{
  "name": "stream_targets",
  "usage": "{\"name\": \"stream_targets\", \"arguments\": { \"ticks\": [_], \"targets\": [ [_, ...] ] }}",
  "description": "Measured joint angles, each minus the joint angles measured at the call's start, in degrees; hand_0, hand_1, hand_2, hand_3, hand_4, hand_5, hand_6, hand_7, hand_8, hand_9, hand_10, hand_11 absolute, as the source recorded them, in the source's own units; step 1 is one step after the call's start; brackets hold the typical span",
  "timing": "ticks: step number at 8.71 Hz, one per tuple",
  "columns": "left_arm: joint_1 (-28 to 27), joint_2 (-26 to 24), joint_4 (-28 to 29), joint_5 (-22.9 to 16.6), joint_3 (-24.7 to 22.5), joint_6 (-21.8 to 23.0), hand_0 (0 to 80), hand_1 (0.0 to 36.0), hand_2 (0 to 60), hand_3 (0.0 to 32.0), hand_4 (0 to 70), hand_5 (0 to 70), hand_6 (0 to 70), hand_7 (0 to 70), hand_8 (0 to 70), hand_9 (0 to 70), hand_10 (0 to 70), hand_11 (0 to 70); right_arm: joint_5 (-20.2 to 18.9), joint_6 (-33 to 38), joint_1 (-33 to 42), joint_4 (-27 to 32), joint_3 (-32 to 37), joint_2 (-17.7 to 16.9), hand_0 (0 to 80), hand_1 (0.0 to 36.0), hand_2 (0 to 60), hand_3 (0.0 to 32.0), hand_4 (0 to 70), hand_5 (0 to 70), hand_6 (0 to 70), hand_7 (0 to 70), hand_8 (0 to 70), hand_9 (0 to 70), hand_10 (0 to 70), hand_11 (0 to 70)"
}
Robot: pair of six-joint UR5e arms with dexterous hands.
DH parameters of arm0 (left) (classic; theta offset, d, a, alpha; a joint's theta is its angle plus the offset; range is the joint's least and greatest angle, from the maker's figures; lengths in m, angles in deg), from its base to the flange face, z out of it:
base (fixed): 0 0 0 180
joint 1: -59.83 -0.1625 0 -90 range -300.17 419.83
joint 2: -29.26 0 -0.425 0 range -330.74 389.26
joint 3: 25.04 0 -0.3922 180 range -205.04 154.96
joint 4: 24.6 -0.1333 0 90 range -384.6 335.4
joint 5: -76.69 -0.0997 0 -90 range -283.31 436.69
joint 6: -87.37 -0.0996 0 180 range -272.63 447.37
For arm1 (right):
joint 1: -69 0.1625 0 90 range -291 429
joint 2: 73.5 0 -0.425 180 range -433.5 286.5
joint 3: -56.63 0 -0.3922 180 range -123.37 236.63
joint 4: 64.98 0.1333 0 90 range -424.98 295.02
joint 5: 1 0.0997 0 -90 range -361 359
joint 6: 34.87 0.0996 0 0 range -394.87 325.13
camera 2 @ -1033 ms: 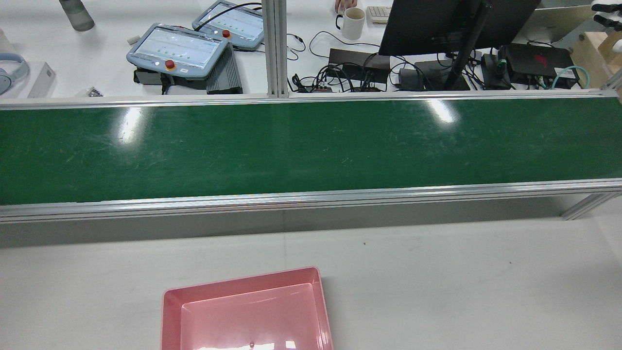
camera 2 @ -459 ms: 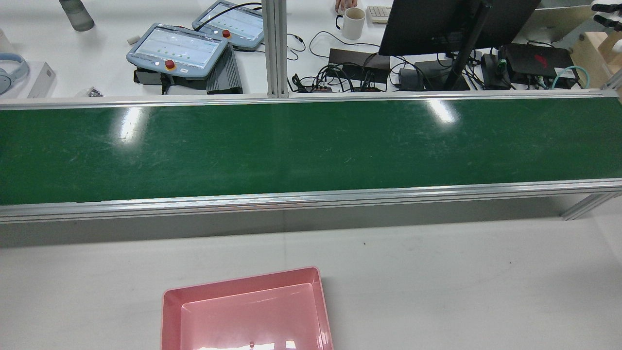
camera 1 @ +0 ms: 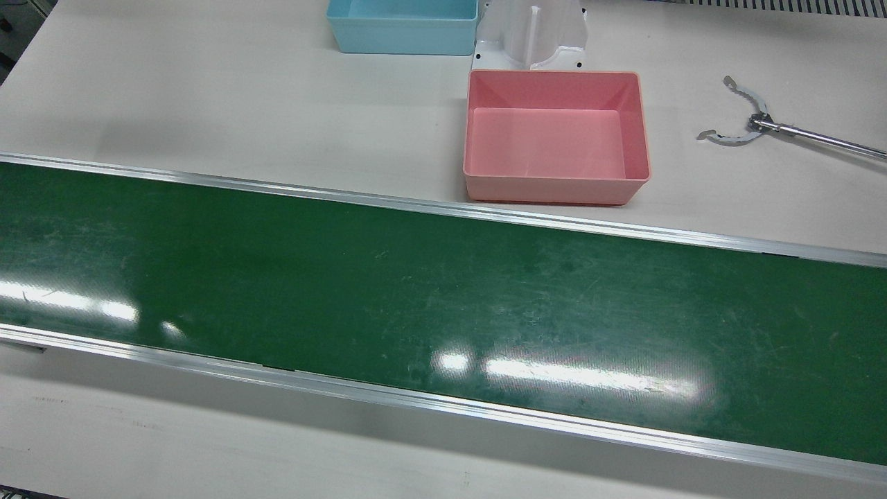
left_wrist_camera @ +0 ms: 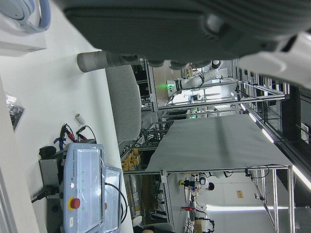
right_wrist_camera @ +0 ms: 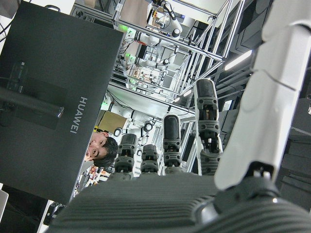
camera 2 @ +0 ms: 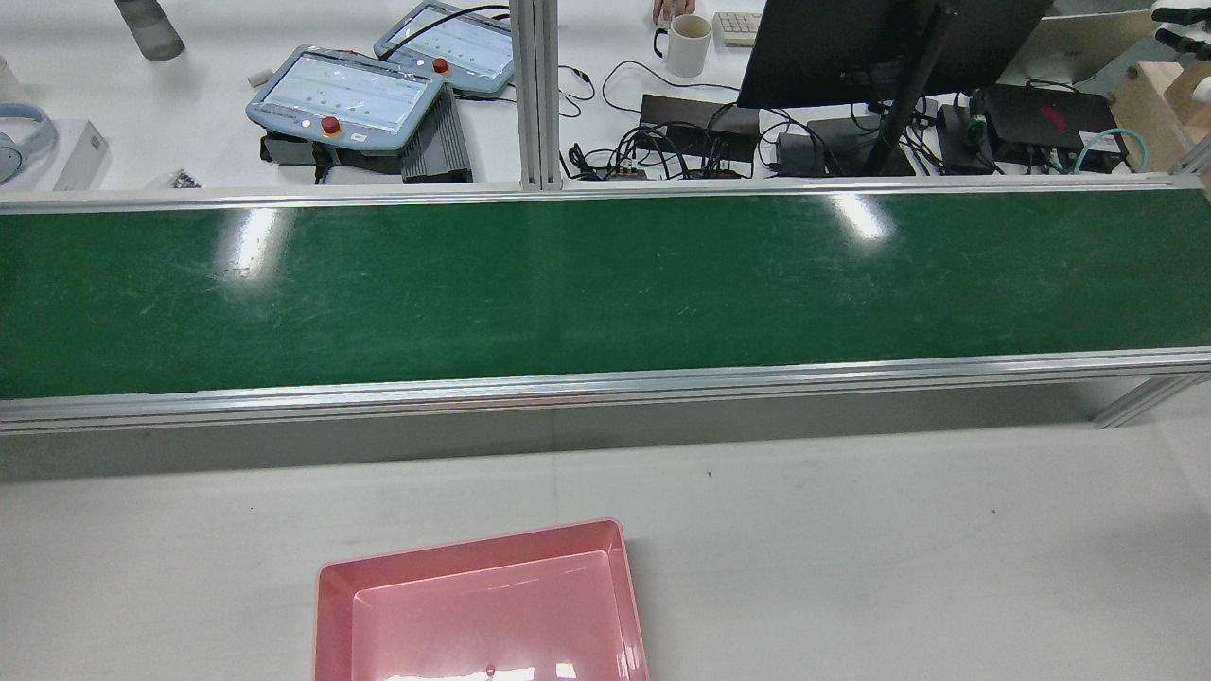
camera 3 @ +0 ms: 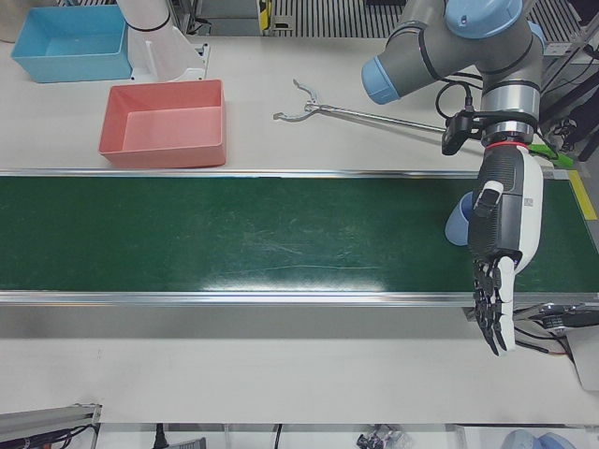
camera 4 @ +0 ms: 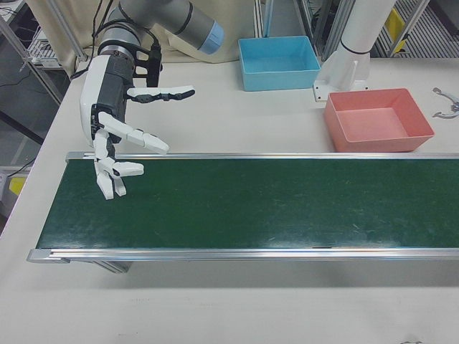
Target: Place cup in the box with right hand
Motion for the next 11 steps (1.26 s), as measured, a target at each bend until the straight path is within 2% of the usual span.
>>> {"name": "stream_targets", "arguments": {
  "ticks": [11],
  "targets": [
    [0.0, 0.0, 0.0, 0.0, 0.0, 0.0, 0.0, 0.0, 0.0, 0.0, 0.0, 0.0, 0.0, 0.0, 0.0, 0.0, 0.0, 0.0, 0.0, 0.0, 0.0, 0.0, 0.0, 0.0, 55.7, 11.6, 0.0, 0.0, 37.9, 5.7, 12.5, 51.5, 5.0, 15.9, 11.1, 17.7]
  ]
}}
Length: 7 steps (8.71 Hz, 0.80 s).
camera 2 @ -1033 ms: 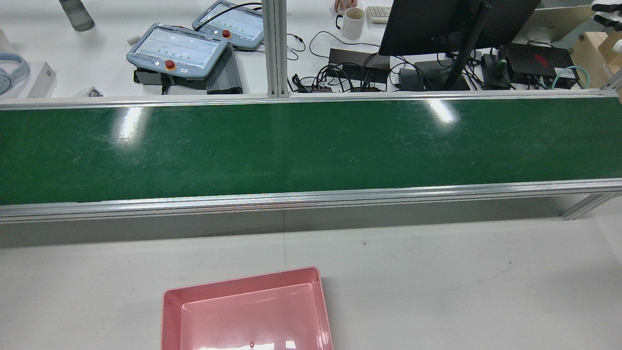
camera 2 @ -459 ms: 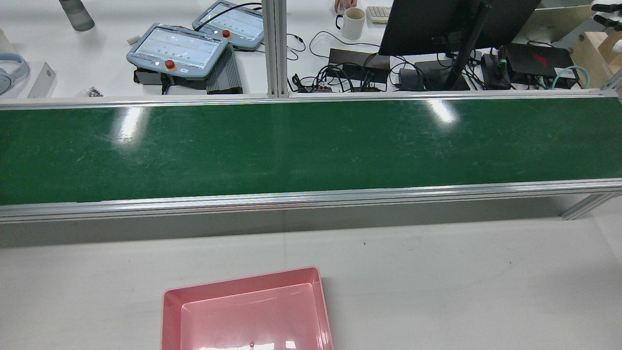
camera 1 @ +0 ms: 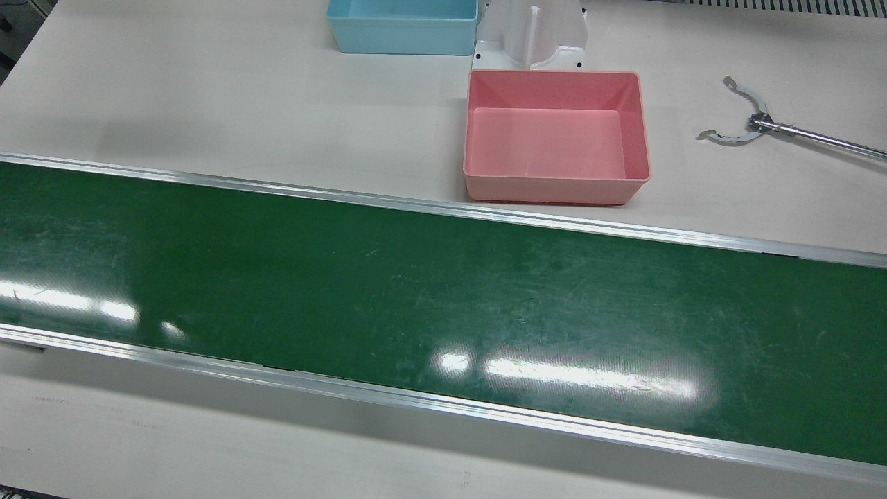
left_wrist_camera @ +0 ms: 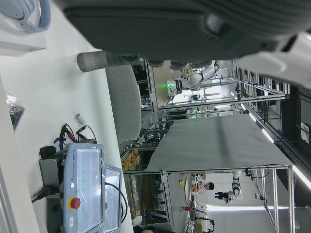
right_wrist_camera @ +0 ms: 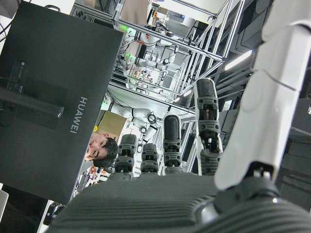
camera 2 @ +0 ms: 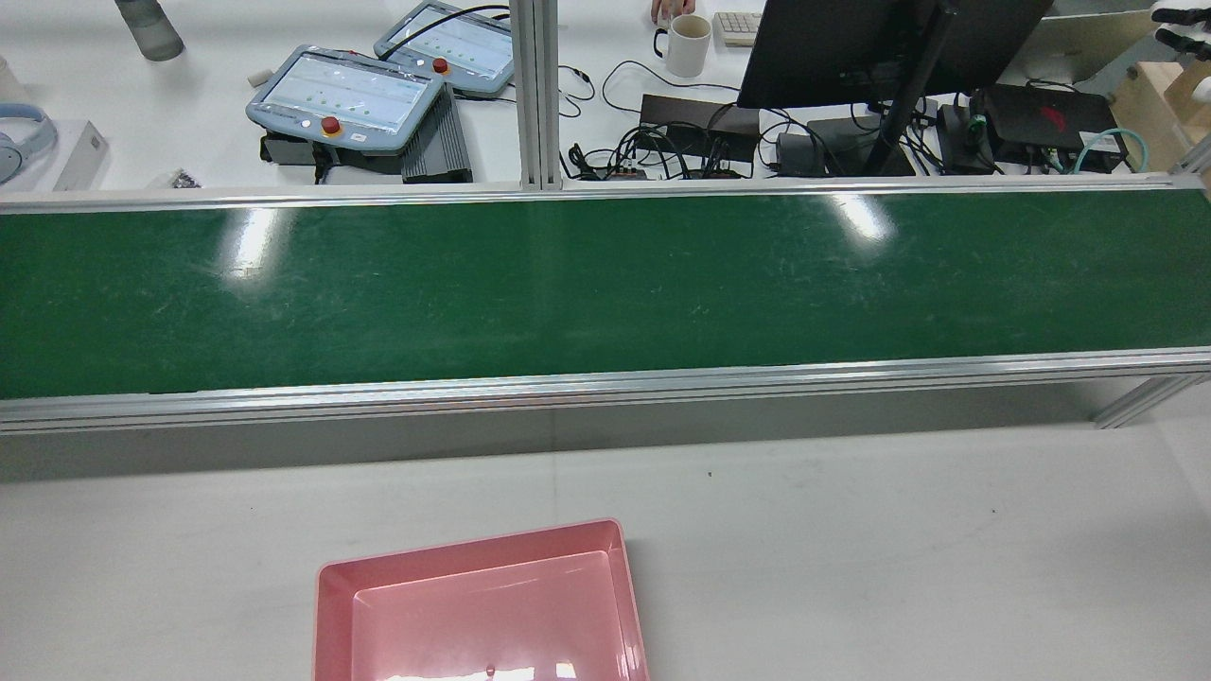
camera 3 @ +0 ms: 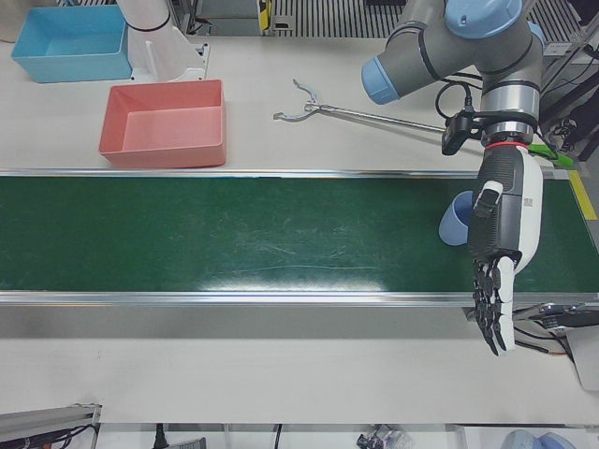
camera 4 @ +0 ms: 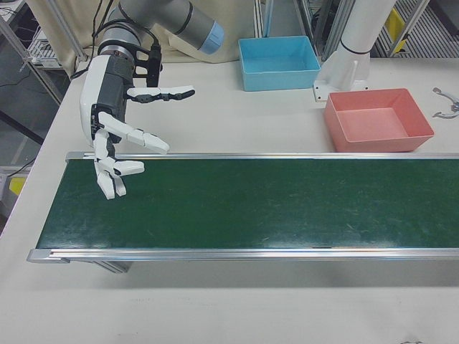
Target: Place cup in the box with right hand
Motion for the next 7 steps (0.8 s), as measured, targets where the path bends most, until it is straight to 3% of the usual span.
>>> {"name": "stream_targets", "arguments": {
  "ticks": [7],
  "targets": [
    [0.0, 0.0, 0.0, 0.0, 0.0, 0.0, 0.0, 0.0, 0.0, 0.0, 0.0, 0.0, 0.0, 0.0, 0.0, 0.0, 0.0, 0.0, 0.0, 0.0, 0.0, 0.0, 0.0, 0.0, 55.6, 11.6, 0.0, 0.0, 37.5, 5.7, 12.6, 51.9, 5.2, 16.1, 11.0, 17.6]
  ]
}}
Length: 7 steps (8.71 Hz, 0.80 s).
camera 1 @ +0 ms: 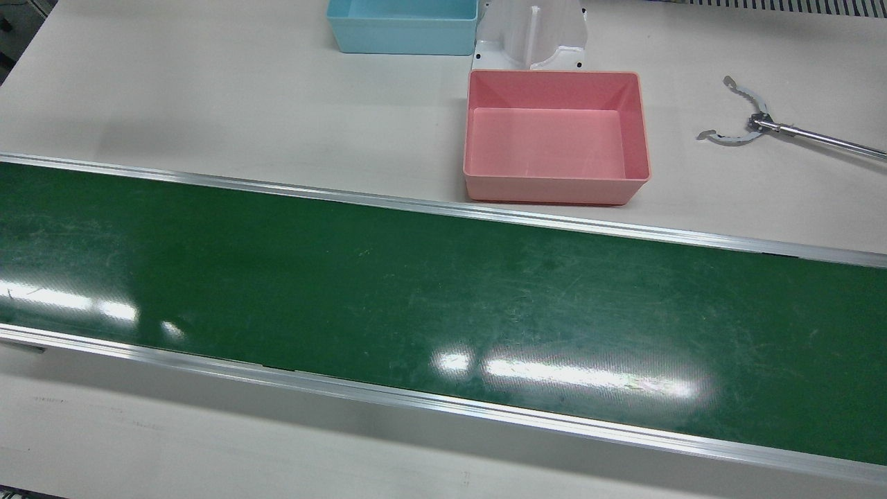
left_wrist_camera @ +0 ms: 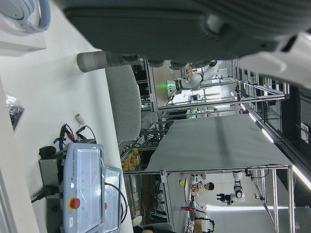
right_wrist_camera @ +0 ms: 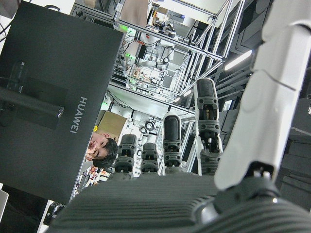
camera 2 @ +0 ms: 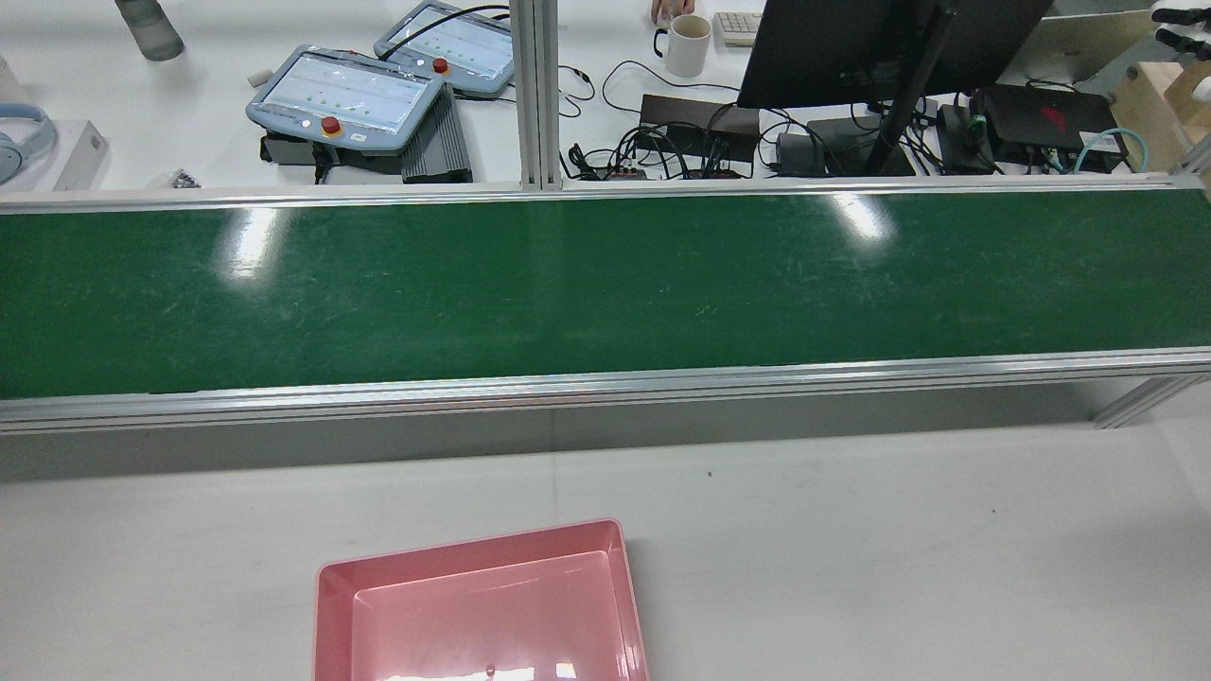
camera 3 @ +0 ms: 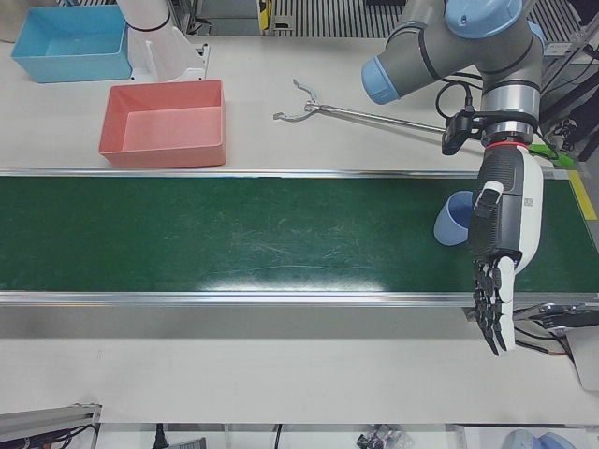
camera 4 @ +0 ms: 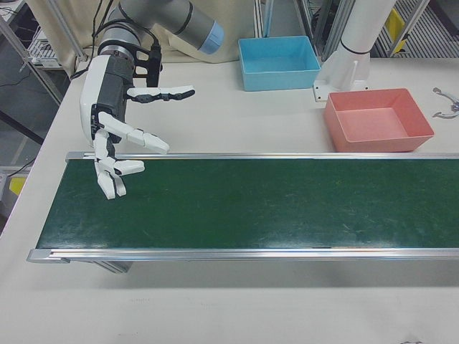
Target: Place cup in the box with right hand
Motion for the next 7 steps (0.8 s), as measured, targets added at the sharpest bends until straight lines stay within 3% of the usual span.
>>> {"name": "stream_targets", "arguments": {
  "ticks": [7],
  "targets": [
    [0.0, 0.0, 0.0, 0.0, 0.0, 0.0, 0.0, 0.0, 0.0, 0.0, 0.0, 0.0, 0.0, 0.0, 0.0, 0.0, 0.0, 0.0, 0.0, 0.0, -0.1, 0.0, 0.0, 0.0, 55.6, 11.6, 0.0, 0.0, 37.6, 5.8, 12.8, 52.8, 5.4, 16.6, 11.2, 17.8]
  ]
}}
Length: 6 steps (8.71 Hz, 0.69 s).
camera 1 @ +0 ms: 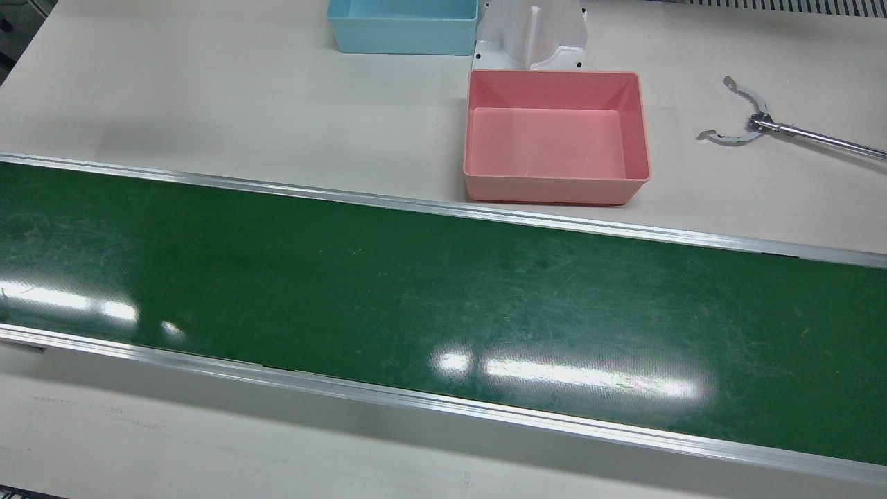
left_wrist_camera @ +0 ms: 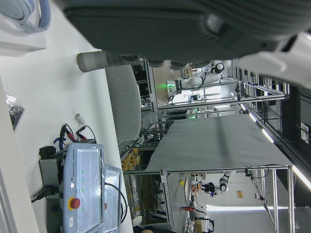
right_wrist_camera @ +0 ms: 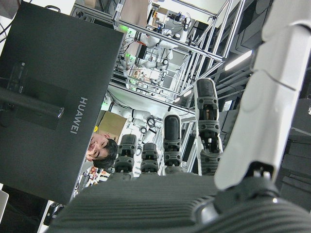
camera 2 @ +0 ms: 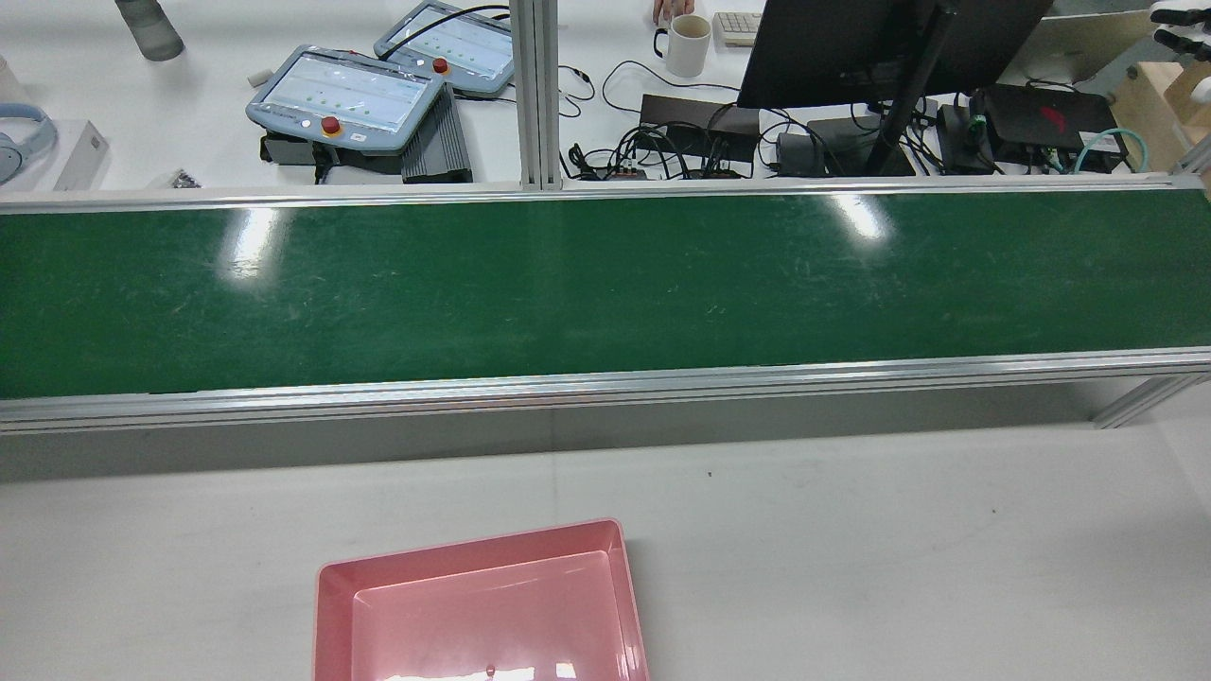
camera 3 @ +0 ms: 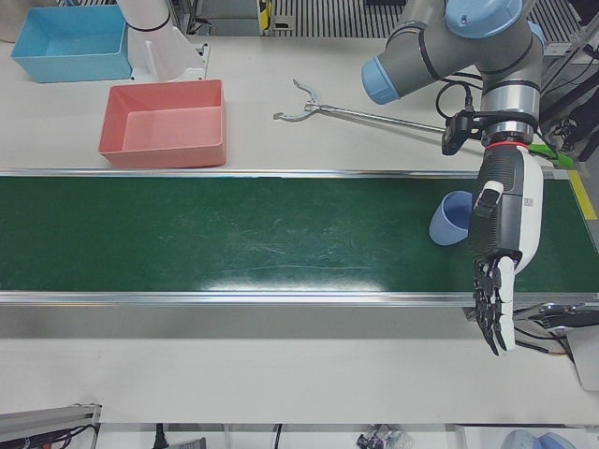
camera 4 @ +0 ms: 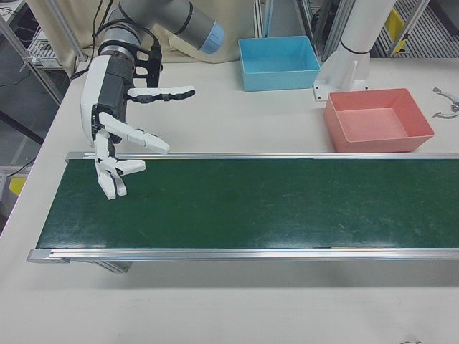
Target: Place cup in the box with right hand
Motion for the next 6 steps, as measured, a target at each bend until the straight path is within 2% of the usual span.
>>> {"name": "stream_targets", "arguments": {
  "ticks": [6],
  "targets": [
    [0.0, 0.0, 0.0, 0.0, 0.0, -0.1, 0.0, 0.0, 0.0, 0.0, 0.0, 0.0, 0.0, 0.0, 0.0, 0.0, 0.0, 0.0, 0.0, 0.0, -0.1, 0.0, 0.1, 0.0, 55.6, 11.6, 0.0, 0.0, 37.9, 5.8, 12.9, 53.3, 5.6, 16.8, 11.3, 17.9]
  ]
}}
